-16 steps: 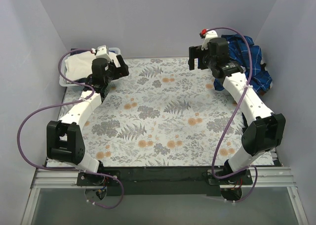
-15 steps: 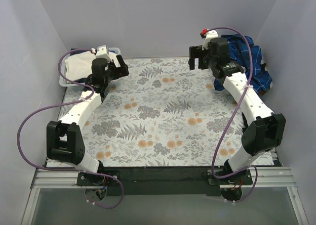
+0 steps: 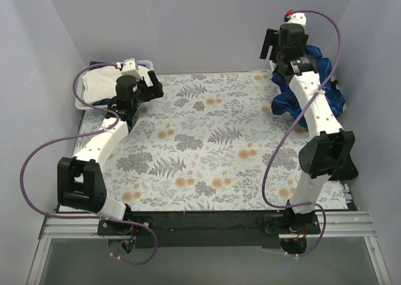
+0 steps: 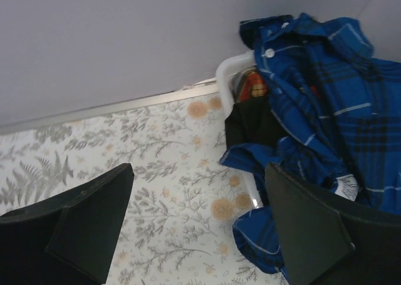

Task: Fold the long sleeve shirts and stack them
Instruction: Grab the shirt from the pile

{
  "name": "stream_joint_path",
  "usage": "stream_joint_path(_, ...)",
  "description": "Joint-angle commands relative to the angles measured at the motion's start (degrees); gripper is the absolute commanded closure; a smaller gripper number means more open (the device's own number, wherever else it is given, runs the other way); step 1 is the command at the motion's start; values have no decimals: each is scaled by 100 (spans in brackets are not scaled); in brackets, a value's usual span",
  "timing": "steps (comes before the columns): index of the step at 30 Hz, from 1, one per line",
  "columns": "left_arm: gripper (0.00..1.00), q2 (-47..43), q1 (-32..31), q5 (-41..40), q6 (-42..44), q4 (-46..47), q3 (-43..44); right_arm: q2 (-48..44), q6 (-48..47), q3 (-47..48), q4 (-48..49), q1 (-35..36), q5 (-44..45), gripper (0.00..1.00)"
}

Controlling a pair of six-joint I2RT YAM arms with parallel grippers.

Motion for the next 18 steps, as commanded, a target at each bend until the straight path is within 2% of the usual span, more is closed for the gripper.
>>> stream_joint_path(1,2,-407,-25,38,42,8,-167,494,871,872,-766,-282,1067,9)
stream_joint_path(4,2,-468,-16,135,-19,-10,-307,803,1021,987,-1382,-457,1735,12)
stream_joint_path(6,2,-468,-25,144,-37,-28,-377,847,1030,682,-1497,-536,2113,12)
stream_joint_path(11,2,-398,-16,109,7,-89,-369,873,1188,240,-1664,-677,2440,12)
stream_joint_path(18,2,-284,-25,82,-46,7,-457,1163,1732,-111,-2393,-844,2528,14)
